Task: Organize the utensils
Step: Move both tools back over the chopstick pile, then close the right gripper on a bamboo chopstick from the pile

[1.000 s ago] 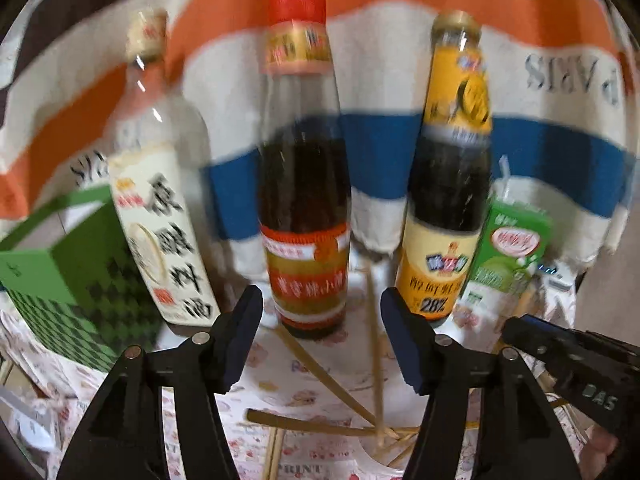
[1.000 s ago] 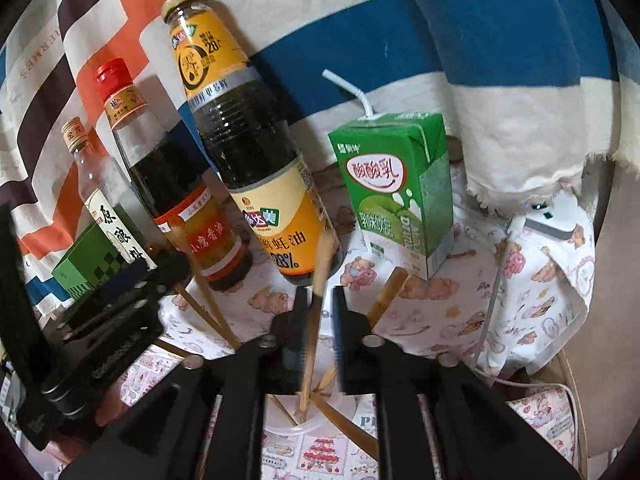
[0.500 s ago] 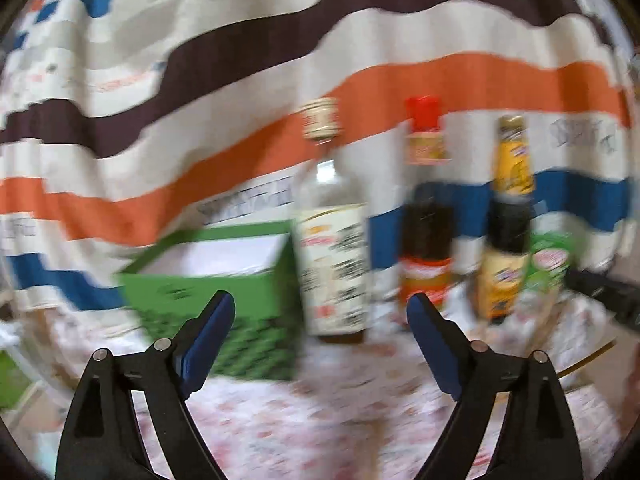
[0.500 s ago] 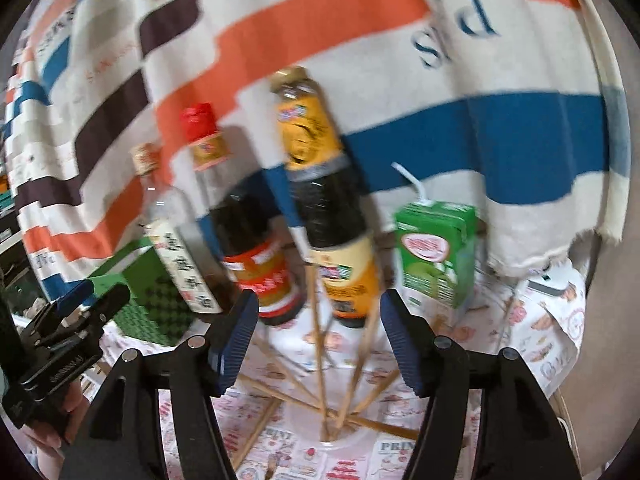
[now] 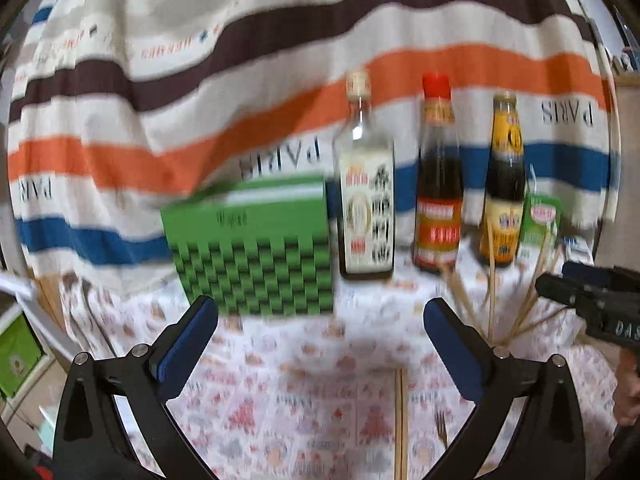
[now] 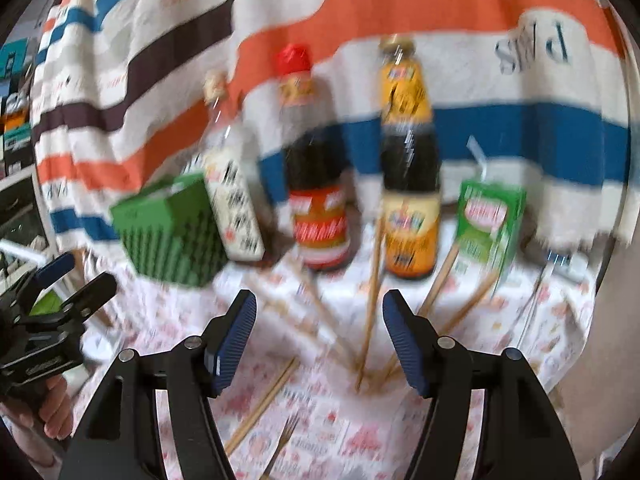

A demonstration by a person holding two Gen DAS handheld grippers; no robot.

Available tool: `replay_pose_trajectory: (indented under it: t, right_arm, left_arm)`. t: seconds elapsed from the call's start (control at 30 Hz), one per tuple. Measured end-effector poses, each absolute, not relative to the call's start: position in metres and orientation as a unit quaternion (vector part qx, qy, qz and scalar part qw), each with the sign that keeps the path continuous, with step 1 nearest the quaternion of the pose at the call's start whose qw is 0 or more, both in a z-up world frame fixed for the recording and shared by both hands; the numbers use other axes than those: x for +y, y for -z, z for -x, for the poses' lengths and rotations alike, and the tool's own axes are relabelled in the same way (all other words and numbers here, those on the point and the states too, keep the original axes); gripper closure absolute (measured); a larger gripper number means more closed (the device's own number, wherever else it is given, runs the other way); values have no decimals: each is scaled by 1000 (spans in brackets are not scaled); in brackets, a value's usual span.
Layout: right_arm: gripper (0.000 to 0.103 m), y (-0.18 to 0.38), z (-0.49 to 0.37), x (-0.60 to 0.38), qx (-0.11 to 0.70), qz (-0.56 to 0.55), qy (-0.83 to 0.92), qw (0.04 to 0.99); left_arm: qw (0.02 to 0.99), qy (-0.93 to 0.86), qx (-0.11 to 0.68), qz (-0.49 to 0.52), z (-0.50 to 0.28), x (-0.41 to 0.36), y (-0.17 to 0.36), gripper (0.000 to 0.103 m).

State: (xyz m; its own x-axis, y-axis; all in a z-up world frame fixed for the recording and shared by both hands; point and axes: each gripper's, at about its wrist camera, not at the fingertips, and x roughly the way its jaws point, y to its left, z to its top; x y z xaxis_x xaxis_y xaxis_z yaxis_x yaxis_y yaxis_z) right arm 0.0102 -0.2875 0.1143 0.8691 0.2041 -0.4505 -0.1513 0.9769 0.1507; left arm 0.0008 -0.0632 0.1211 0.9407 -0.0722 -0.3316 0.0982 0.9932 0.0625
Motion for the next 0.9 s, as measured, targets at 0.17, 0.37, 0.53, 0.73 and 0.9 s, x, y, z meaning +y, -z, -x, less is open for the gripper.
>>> replay_pose_trajectory:
  t: [0.17,0.37,0.53,0.73,0.9]
  right_arm:
    - [35,-56,-15,-276,319,-48,-110,940]
    - [35,-7,-26,-261,408,-6,-131,904]
    - [50,26,-31,-250,488,5,-183,854]
    - [61,42,-24,-227,508,40,-213,833]
    - [85,43,-19,-218,508,64,-203,835]
  left_arm:
    - [979,47,194,-46,0,-56,-88,1]
    - [969,55,236,-41,-8,-50,-49,1]
    - [963,40,264,-47,-15,-39,-36,1]
    - [969,5,244,-51,-13,-30,-36,1]
    - [967,1,248,-63,-16,-33,-32,1]
